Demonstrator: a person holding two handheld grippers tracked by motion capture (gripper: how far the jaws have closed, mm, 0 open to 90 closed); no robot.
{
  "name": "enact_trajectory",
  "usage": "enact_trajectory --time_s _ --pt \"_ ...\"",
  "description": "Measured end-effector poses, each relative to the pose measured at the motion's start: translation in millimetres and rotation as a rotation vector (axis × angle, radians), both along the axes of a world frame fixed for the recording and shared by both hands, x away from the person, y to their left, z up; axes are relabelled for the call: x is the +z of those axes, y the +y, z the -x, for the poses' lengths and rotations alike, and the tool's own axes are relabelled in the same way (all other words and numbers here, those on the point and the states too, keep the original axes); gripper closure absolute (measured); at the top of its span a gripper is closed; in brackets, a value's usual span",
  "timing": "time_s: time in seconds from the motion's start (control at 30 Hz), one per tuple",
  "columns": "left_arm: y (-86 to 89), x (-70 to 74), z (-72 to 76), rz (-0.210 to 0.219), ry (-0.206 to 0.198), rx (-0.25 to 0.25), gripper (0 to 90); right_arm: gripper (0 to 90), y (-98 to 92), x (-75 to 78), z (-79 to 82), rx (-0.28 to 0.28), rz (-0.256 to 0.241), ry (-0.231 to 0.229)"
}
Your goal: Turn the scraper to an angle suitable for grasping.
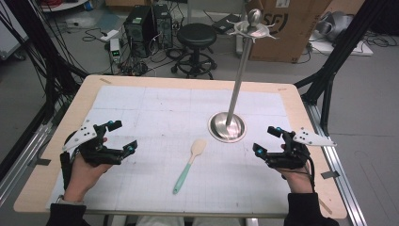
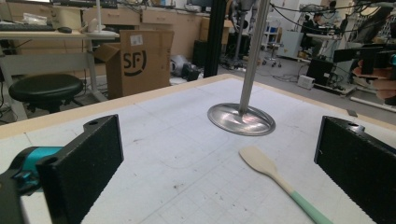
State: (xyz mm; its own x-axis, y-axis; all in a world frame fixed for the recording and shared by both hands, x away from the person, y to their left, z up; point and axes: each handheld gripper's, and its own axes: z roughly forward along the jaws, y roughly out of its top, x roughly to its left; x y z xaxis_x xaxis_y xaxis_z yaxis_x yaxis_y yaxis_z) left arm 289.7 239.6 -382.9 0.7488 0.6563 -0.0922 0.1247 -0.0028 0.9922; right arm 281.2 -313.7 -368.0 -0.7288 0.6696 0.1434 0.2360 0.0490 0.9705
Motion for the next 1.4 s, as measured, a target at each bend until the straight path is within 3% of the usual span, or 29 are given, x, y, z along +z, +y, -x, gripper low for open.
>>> enact_trajectory --time_s 0.33,0.47,0.57,0.63,0.67,0.73,0.77,0.8,0.93,1.03,1.27,1.37,1.4 --pt "-0.3 -2.0 1.9 0.002 0.006 -0.002 1.7 7.2 18.9 -1.1 -1.2 0.044 0.036 0.009" --pt "0.0 -3.0 4.4 0.003 0.003 0.001 1.7 30.0 45.4 -3.3 -3.8 0.136 0.073 0.036" --pt "-0.3 -3.7 5.8 -0.001 0.003 0.001 1.7 52.1 61.3 -8.1 -4.6 0.167 0.12 0.041" --pt "-0.9 -4.5 6.8 -0.003 0.008 0.0 1.7 57.4 65.9 -10.6 -5.3 0.183 0.128 0.051" --pt "-1.0 -4.8 6.9 -0.006 0.008 0.0 1.7 70.9 72.7 -16.1 -7.6 0.191 0.14 0.07" --pt "-1.3 -5.1 7.3 -0.008 0.008 -0.001 1.7 75.7 75.4 -19.2 -8.5 0.198 0.128 0.087" --pt "-1.4 -5.2 7.9 -0.009 0.009 -0.002 1.7 85.5 79.9 -25.1 -10.8 0.2 0.128 0.1" --pt "-1.4 -5.3 8.2 -0.009 0.008 -0.001 1.7 88.7 82.5 -27.2 -11.7 0.203 0.142 0.115" --pt "-2.0 -5.5 8.8 -0.012 0.007 -0.001 1.7 89.6 92.0 -31.6 -15.3 0.215 0.162 0.133" --pt "-2.7 -6.1 8.9 -0.013 0.008 -0.001 1.7 89.6 112.2 -35.3 -19.0 0.248 0.209 0.12" --pt "-2.5 -6.5 8.7 -0.014 0.01 0.001 1.7 89.7 148.0 -47.5 -33.0 0.31 0.276 0.197" --pt "-2.2 -7.3 8.6 -0.015 0.013 0.004 1.7 89.7 157.3 -50.8 -37.4 0.323 0.301 0.209" --pt "-1.9 -7.6 8.8 -0.016 0.013 0.002 1.7 89.7 166.0 -53.0 -41.7 0.324 0.33 0.221"
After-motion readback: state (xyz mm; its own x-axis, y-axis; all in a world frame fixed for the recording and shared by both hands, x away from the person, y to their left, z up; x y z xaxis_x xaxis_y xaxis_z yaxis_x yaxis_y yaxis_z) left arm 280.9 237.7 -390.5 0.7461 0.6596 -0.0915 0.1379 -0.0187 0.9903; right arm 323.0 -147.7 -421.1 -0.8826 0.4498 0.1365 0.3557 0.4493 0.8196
